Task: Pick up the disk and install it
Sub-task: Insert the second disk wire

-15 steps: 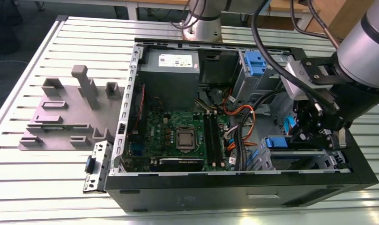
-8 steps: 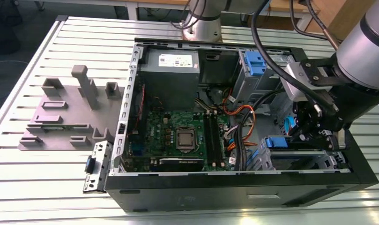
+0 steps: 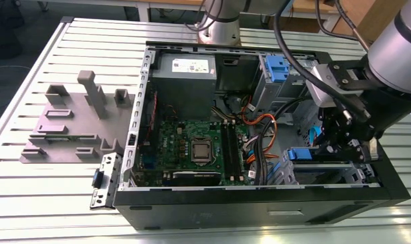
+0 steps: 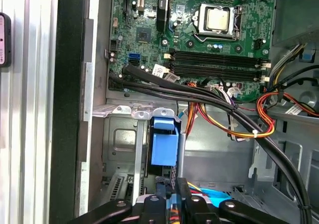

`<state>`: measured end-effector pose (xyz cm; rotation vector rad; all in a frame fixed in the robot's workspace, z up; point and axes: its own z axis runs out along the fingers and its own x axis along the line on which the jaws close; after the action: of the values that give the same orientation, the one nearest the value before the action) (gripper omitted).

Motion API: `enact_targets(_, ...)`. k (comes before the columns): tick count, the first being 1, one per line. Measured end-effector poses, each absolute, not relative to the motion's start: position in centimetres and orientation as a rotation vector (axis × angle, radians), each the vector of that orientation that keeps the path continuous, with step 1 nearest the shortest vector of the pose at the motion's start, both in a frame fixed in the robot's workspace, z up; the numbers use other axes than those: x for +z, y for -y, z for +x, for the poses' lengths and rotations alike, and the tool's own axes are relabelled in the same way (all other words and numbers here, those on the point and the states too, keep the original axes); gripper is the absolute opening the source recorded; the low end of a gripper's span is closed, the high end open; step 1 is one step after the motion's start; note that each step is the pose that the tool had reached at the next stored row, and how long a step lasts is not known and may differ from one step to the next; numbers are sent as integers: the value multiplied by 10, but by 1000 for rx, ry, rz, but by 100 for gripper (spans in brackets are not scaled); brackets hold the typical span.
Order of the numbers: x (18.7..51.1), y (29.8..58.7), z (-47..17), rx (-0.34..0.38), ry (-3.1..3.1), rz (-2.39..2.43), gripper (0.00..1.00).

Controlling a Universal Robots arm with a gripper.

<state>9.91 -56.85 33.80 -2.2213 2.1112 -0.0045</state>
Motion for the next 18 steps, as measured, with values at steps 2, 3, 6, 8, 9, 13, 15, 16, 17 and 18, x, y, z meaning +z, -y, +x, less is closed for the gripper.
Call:
enact_targets(2, 343, 568, 99, -4, -2112, -2222, 23)
enact_targets(3, 346, 568, 99, -3, -2112, -2222, 23)
enact_targets(6, 350, 568, 99, -1, -2113, -2223, 23)
enact_targets(8, 350, 568, 99, -1, -2113, -2223, 22)
enact_targets(9, 350, 568, 99, -1, -2113, -2223, 15)
enact_targets(13, 350, 568, 99, -1, -2113, -2223, 11)
enact_targets(15, 350, 568, 99, -1, -2113, -2223, 11)
enact_targets(16, 350, 568, 99, -1, -2113, -2223, 11)
enact_targets(17, 351, 568, 99, -1, -2113, -2223, 11)
enact_targets(18, 351, 568, 99, -1, -2113, -2223, 11)
